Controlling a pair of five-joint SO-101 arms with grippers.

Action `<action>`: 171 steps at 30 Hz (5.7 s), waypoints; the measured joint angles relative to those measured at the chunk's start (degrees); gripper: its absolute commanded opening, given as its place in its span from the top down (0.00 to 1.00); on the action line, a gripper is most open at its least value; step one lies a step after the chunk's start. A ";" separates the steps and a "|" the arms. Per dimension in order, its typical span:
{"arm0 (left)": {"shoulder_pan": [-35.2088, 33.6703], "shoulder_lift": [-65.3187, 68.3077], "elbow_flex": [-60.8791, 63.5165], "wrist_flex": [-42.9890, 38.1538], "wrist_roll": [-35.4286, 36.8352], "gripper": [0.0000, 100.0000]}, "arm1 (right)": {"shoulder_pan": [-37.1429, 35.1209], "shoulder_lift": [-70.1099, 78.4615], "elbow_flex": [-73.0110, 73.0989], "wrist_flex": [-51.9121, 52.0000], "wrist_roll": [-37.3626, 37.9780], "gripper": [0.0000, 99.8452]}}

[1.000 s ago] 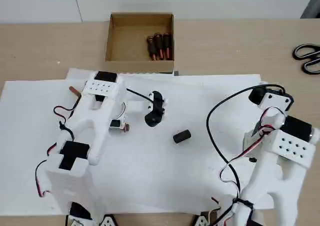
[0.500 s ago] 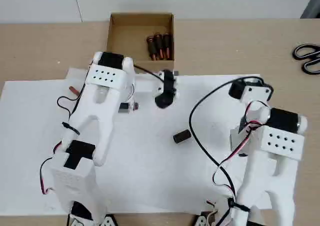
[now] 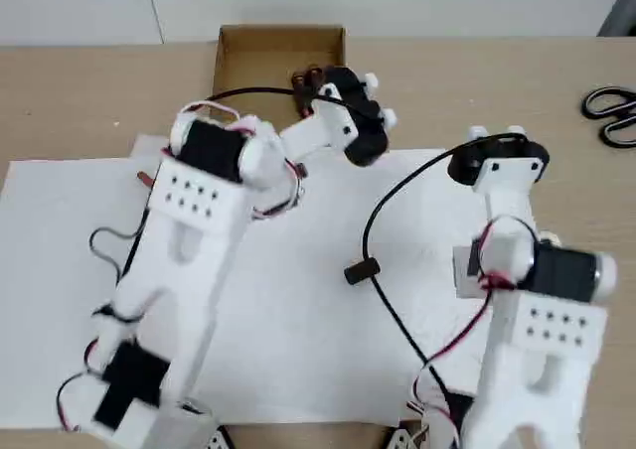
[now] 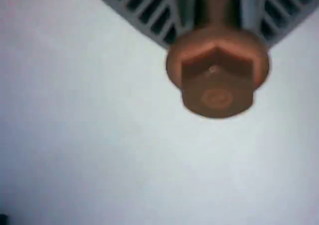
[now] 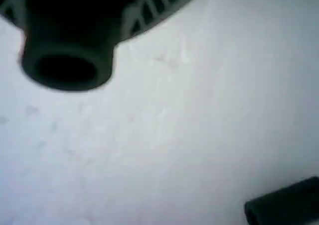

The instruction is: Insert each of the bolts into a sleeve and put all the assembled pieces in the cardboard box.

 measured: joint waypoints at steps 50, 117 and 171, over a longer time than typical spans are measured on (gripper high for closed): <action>-2.29 -84.92 89.76 -55.91 78.33 0.99 | -50.81 -58.99 57.14 -40.18 -7.56 1.00; 5.27 -92.04 93.01 -53.71 79.91 0.99 | -54.77 -58.73 61.01 -46.07 -4.92 1.00; 6.77 -92.04 89.49 -46.15 75.16 0.99 | -54.86 -58.81 61.19 -46.42 -5.01 1.00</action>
